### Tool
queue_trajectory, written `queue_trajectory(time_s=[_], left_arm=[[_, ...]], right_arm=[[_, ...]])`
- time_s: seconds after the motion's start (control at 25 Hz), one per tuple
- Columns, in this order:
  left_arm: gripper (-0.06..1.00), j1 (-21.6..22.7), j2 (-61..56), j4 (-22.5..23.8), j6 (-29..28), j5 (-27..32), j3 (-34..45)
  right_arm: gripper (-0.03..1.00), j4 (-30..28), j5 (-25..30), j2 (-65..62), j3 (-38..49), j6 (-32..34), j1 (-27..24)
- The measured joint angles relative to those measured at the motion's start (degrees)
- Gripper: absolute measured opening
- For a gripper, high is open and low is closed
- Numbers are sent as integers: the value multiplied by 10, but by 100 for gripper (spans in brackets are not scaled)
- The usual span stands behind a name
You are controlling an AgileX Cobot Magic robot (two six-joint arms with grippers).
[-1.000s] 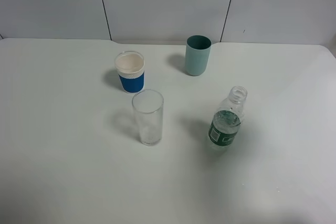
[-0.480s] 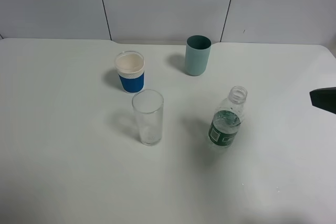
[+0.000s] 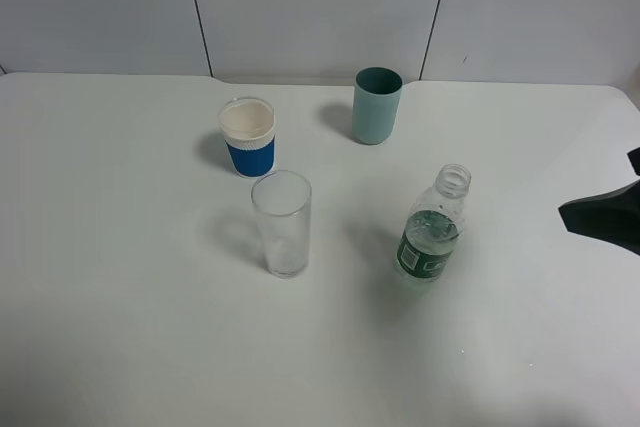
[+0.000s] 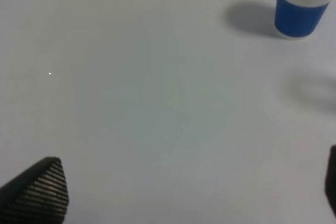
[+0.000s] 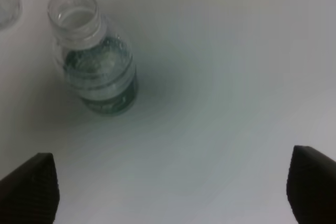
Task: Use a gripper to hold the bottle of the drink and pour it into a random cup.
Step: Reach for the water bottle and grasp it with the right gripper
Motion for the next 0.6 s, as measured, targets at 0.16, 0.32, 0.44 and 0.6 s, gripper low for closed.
queue_trajectory(time_s=[0.16, 0.32, 0.44, 0.6], left_arm=[[99, 0, 0, 0, 0, 0, 0], [99, 0, 0, 0, 0, 0, 0], [99, 0, 0, 0, 0, 0, 0], [99, 0, 0, 0, 0, 0, 0]], right_arm=[[85, -21, -1, 39, 0, -8, 0], [85, -72, -1, 62, 0, -5, 26], [85, -102, -4, 68, 0, 6, 46], [84, -123, -24, 73, 2, 9, 77]])
